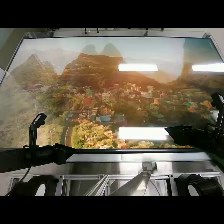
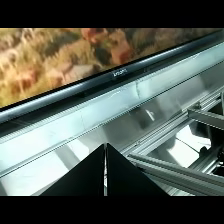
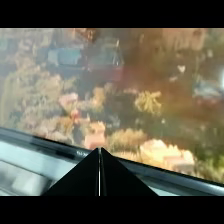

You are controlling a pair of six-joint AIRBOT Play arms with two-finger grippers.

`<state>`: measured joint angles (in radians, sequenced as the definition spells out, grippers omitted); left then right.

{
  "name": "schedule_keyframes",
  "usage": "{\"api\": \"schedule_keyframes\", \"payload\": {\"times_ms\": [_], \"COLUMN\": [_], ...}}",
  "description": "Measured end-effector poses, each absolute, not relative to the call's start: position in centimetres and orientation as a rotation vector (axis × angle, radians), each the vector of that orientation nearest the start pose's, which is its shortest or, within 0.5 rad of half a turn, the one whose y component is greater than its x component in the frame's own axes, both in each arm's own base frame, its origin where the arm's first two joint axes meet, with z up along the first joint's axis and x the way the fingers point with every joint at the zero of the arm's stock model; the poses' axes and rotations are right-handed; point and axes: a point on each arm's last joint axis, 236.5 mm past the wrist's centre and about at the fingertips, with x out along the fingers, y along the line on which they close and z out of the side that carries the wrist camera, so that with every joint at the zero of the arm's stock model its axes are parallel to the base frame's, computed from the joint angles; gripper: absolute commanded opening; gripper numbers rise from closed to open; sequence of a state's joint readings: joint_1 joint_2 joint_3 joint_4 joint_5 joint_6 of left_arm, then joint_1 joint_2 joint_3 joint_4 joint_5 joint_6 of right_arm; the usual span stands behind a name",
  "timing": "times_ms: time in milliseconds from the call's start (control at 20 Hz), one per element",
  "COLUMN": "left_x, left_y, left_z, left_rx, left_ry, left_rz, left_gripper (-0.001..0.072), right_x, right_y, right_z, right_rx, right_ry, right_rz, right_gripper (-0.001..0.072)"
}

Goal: Fold the shirts.

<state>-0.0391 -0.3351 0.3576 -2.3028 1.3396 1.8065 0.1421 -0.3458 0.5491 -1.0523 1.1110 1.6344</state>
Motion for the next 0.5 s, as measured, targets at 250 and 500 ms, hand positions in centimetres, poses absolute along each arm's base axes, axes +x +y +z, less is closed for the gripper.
{"api": "schedule_keyframes", "payload": {"times_ms": [250,500], "left_x": [13.62,13.59], "left_y": [-15.87,-15.86], "left_z": [0.59,0.42], "left_rx": [-0.398,-0.399], "left_ry": [1.184,1.182], "left_rz": [-0.655,-0.653], "left_gripper": [0.0021,0.0021], "right_x": [20.40,20.42], "right_y": [14.38,14.59], "right_z": [8.33,8.48], "right_rx": [0.482,0.498], "right_ry": [0.899,0.889], "right_rz": [0.453,0.460], "right_gripper": [0.0015,0.0015]}}
